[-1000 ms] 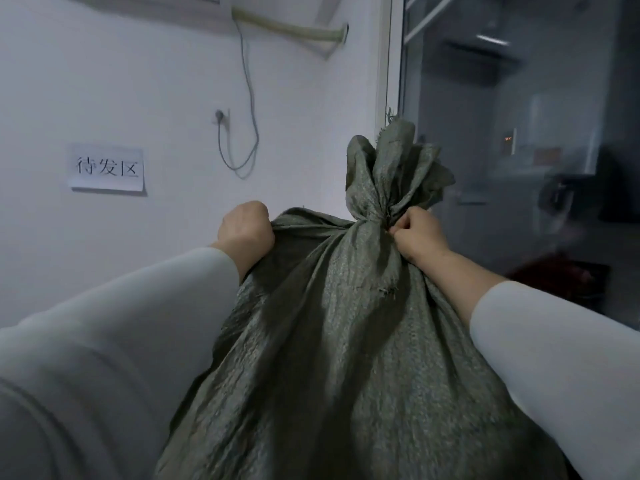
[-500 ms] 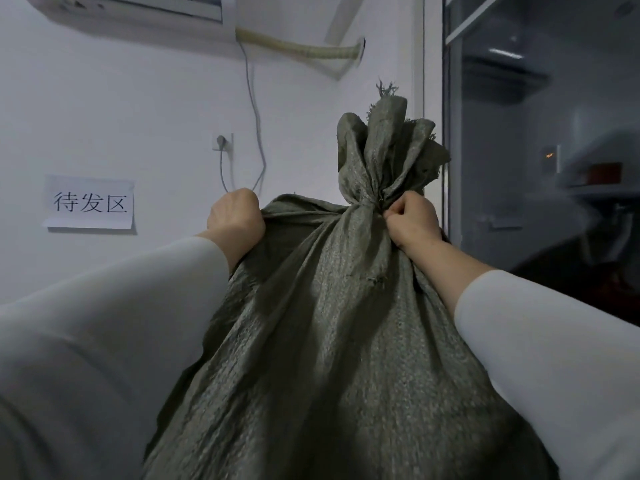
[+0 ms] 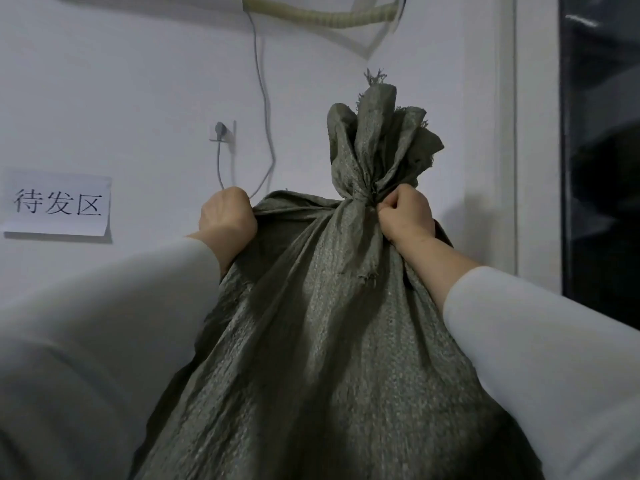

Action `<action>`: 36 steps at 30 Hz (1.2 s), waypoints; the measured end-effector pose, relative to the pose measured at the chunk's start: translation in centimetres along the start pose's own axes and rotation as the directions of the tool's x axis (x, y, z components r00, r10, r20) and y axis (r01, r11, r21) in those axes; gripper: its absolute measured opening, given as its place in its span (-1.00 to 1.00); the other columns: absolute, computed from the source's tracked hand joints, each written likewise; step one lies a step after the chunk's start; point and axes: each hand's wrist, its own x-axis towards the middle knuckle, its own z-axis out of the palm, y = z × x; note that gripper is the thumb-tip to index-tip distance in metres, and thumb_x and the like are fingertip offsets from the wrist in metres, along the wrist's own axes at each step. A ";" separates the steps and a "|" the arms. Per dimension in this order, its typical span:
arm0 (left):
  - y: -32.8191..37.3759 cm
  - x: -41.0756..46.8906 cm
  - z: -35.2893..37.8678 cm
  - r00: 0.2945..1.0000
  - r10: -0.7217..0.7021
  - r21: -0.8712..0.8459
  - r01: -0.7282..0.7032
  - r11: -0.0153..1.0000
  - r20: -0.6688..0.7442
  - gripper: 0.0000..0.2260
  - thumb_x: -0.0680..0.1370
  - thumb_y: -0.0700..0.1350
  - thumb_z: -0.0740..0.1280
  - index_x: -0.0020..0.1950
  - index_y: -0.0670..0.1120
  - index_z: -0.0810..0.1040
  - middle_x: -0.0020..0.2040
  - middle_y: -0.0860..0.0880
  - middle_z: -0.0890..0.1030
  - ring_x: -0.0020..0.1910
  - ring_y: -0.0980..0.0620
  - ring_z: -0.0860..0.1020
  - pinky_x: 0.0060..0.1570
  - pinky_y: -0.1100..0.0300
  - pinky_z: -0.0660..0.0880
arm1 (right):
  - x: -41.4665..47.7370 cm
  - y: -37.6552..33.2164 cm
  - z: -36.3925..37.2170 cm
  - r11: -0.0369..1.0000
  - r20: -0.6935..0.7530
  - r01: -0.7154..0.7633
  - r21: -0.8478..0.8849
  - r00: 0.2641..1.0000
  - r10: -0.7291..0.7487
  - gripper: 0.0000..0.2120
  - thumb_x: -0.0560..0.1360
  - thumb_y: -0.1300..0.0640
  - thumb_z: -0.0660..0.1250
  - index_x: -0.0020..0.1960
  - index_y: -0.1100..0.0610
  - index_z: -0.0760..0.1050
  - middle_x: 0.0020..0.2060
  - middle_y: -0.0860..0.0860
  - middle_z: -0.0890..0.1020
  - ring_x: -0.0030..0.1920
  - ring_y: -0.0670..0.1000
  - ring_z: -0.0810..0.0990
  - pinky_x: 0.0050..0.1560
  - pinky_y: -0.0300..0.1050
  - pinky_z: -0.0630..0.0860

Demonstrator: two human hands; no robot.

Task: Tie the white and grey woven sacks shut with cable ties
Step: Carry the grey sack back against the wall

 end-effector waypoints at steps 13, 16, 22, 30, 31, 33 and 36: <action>-5.2 12.1 19.2 0.990 0.009 -0.029 -0.005 1.000 0.139 -0.81 0.47 -0.30 0.23 0.01 -0.24 0.59 0.01 -0.23 0.59 0.03 -0.24 0.52 0.02 0.01 0.48 | 8.3 9.4 16.6 0.995 -0.036 -0.042 -0.090 0.999 0.039 -0.92 0.50 0.14 0.23 -0.17 0.05 0.36 -0.11 0.04 0.54 -0.05 0.10 0.50 0.05 0.04 0.42; -6.3 12.8 22.7 0.983 0.004 -0.049 0.005 0.999 0.184 -0.80 0.48 -0.30 0.23 0.01 -0.24 0.60 -0.02 -0.22 0.60 0.00 -0.23 0.53 -0.03 0.03 0.48 | 8.8 11.2 19.0 0.992 -0.020 -0.046 -0.117 0.999 0.044 -0.93 0.50 0.13 0.23 -0.16 0.04 0.36 -0.10 0.04 0.55 -0.05 0.09 0.49 0.08 0.06 0.42; -9.7 9.7 28.5 0.951 -0.070 -0.048 0.088 0.995 0.302 -0.79 0.48 -0.28 0.23 0.02 -0.20 0.62 0.02 -0.23 0.63 0.04 -0.22 0.56 0.00 0.06 0.46 | 7.6 15.2 23.3 0.975 0.117 -0.028 -0.219 0.992 0.054 -0.96 0.49 0.13 0.20 -0.14 0.06 0.37 -0.08 0.07 0.56 -0.03 0.11 0.51 0.05 0.03 0.43; -8.9 6.8 25.6 0.771 -0.045 -0.327 0.321 0.889 0.635 -0.14 0.27 0.41 0.35 0.44 0.00 0.27 0.40 -0.09 0.37 0.34 -0.12 0.39 0.37 -0.01 0.31 | 9.1 16.2 24.2 0.963 0.255 -0.020 -0.270 0.963 0.092 -0.89 0.52 0.09 0.22 -0.01 0.11 0.43 0.04 0.13 0.57 0.07 0.17 0.51 0.04 0.03 0.47; -8.3 6.0 25.0 0.738 -0.014 -0.305 0.297 0.905 0.675 0.02 0.12 0.51 0.33 0.48 0.13 0.16 0.50 -0.08 0.21 0.44 -0.14 0.27 0.43 -0.09 0.22 | 9.0 16.2 24.1 0.964 0.264 -0.015 -0.266 0.960 0.088 -0.87 0.52 0.09 0.23 0.01 0.14 0.45 0.04 0.14 0.57 0.07 0.18 0.50 0.03 0.02 0.46; -6.7 4.2 23.9 0.655 0.036 -0.235 0.218 0.947 0.755 0.09 0.00 0.54 0.28 0.48 0.30 0.00 0.56 -0.05 -0.09 0.53 -0.16 -0.01 0.47 -0.18 0.01 | 8.9 16.0 23.8 0.966 0.280 -0.013 -0.257 0.956 0.087 -0.85 0.54 0.11 0.23 0.03 0.17 0.47 0.04 0.15 0.57 0.08 0.19 0.51 0.02 -0.01 0.43; -4.4 2.0 23.1 0.571 0.093 -0.191 0.115 0.975 0.816 0.03 0.04 0.55 0.32 0.39 0.46 -0.13 0.52 -0.02 -0.32 0.52 -0.18 -0.20 0.47 -0.21 -0.10 | 8.5 15.9 23.0 0.970 0.322 -0.001 -0.243 0.943 0.082 -0.82 0.55 0.16 0.20 0.05 0.17 0.54 0.07 0.16 0.59 0.10 0.19 0.52 0.06 -0.03 0.43</action>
